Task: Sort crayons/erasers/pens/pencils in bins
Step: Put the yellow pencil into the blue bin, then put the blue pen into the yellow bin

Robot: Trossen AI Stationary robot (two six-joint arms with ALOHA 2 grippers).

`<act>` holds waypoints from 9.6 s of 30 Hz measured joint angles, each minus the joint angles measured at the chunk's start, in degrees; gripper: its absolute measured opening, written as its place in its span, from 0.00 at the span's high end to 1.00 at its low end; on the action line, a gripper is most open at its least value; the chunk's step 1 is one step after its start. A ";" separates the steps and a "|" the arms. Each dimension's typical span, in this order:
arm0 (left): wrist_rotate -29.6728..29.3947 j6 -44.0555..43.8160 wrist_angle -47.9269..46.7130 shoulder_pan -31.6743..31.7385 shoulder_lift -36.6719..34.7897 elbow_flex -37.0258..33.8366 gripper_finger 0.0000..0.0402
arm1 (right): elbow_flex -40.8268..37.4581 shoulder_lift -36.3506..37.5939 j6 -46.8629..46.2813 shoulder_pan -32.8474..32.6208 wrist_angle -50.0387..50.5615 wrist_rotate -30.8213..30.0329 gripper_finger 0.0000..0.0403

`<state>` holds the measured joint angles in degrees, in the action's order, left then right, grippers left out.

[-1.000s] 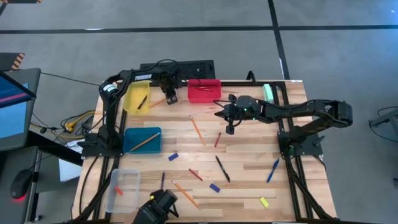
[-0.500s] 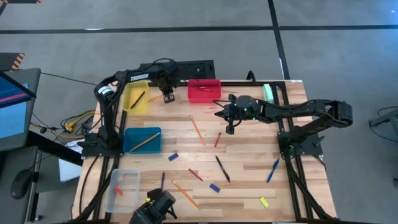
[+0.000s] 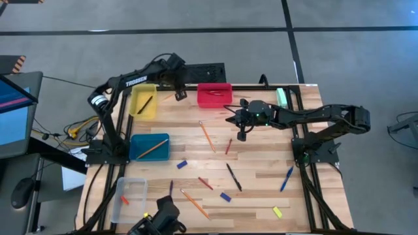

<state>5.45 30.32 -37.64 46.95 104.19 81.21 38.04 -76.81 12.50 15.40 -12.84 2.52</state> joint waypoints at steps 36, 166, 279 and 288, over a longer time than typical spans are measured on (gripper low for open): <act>-1.83 -27.33 -25.33 -30.00 -34.75 -16.77 1.00 | 0.00 -0.01 0.55 0.00 0.39 0.05 0.99; 0.79 -34.19 -11.23 -32.38 -42.31 -35.91 0.98 | 0.02 -3.05 2.07 0.39 -1.48 0.48 0.98; 3.27 -24.49 65.16 -21.49 -42.23 -60.89 1.00 | 13.14 -3.28 -145.57 -52.98 73.04 0.86 0.72; 3.22 -24.10 65.09 -21.56 -42.23 -60.89 1.00 | 9.61 -6.02 -146.96 -54.62 73.83 6.36 0.58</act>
<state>8.67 6.21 27.45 25.39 61.95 20.32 47.65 -82.83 -134.46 -39.23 60.99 8.89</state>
